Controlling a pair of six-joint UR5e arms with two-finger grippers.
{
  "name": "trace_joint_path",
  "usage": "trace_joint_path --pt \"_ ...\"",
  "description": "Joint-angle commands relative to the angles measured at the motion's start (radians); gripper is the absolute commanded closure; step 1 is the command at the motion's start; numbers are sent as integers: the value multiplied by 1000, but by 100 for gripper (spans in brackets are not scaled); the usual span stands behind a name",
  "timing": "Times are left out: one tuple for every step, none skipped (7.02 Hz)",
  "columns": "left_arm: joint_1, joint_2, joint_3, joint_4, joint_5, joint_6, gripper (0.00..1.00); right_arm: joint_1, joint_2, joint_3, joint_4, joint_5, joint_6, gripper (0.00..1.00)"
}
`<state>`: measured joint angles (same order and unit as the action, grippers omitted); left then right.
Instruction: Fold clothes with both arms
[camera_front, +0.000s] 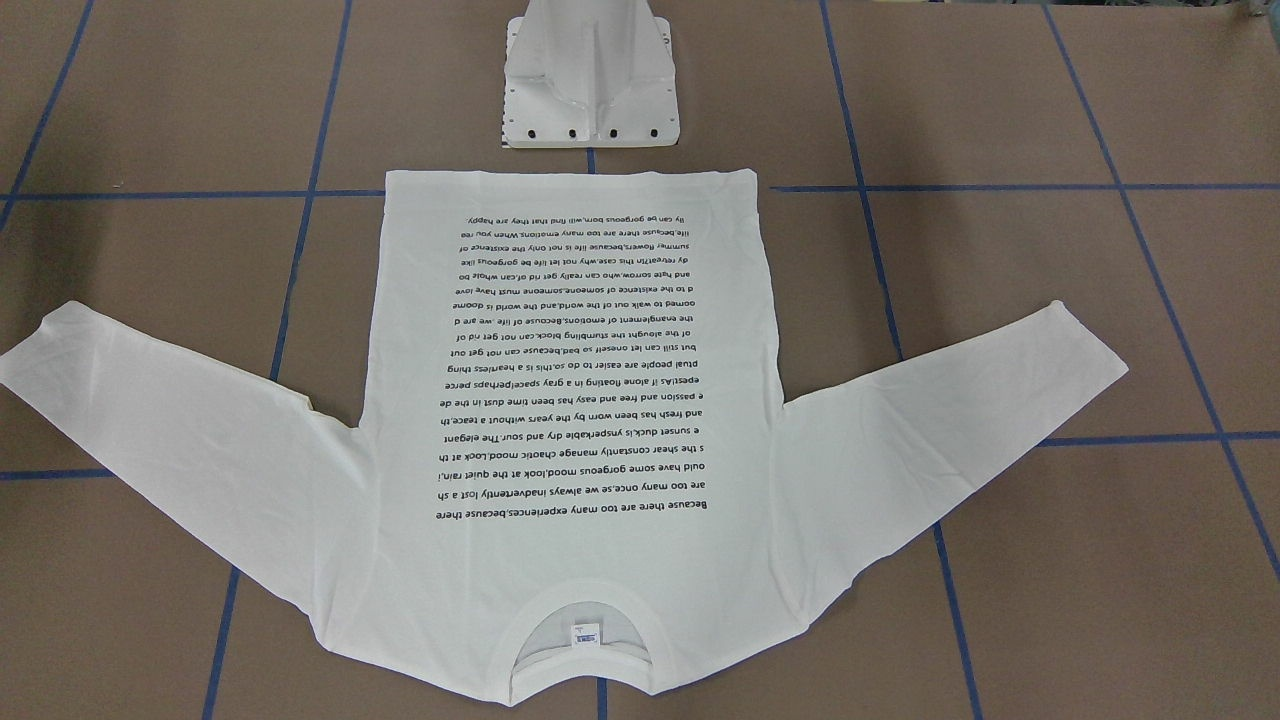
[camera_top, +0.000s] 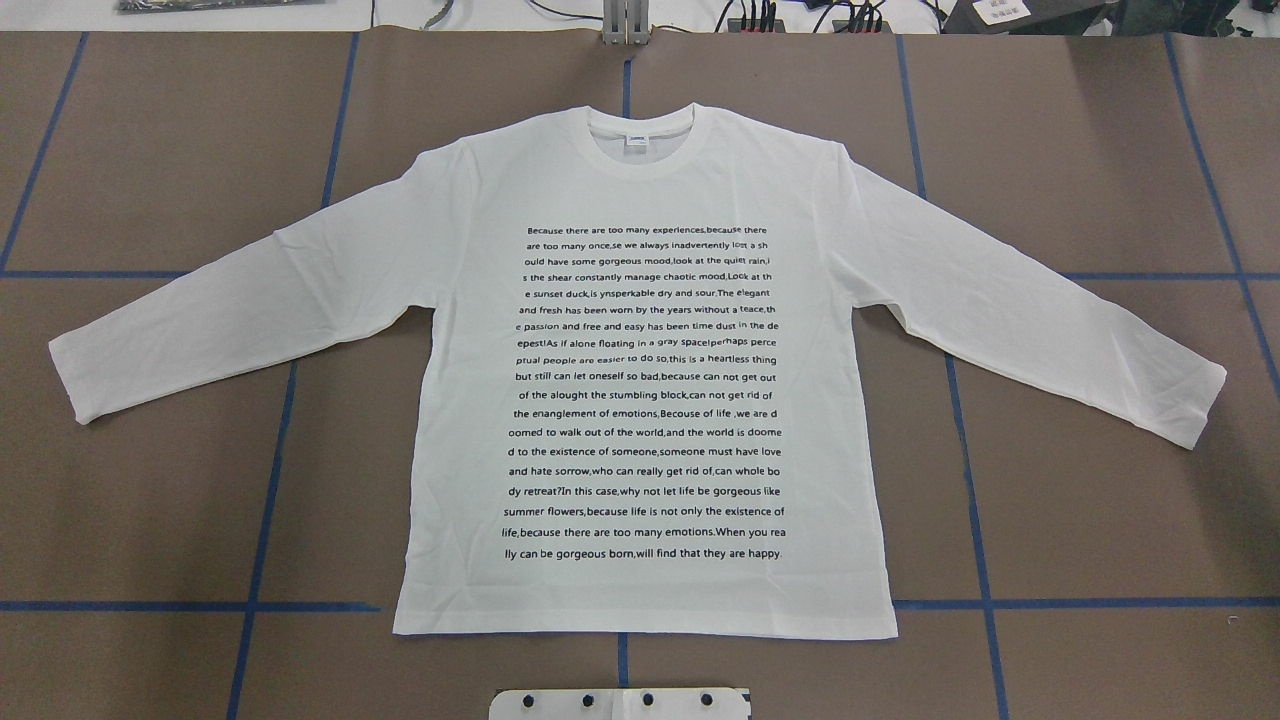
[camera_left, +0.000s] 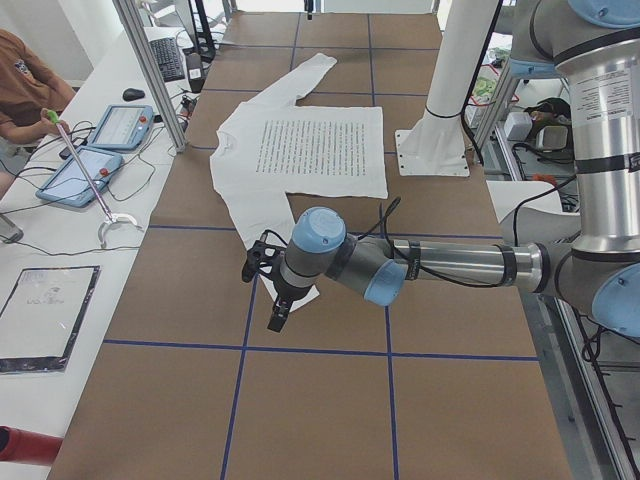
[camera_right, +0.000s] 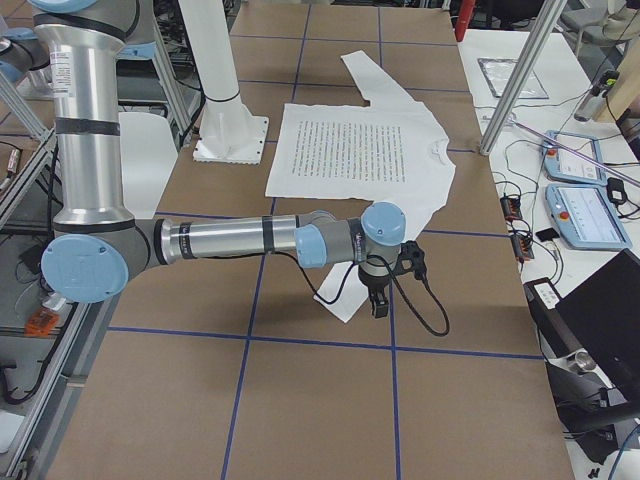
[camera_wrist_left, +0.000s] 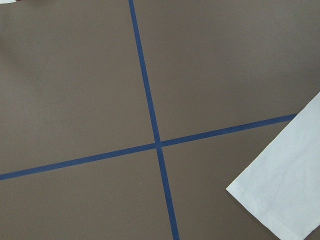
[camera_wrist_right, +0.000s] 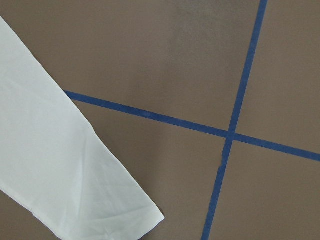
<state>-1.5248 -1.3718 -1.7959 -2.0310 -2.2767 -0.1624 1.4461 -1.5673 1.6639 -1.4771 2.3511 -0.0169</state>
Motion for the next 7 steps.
trace_joint_path --pt "2 3 -2 -6 2 6 0 -1 0 0 0 2 -3 0" --pt "12 4 -2 -5 -3 1 0 -1 0 -1 0 2 -2 0" --pt "15 13 -2 -5 -1 7 0 -1 0 -7 0 0 1 0" --pt "15 13 1 -6 -1 6 0 -3 4 -18 0 -1 2 0" --pt "17 13 13 -8 -1 4 0 -15 12 -18 1 -1 2 0" --pt "17 13 16 -8 -4 4 0 -15 -5 -23 38 0 3 0" --pt "18 13 17 -6 -4 4 0 -15 -10 -35 70 2 6 0"
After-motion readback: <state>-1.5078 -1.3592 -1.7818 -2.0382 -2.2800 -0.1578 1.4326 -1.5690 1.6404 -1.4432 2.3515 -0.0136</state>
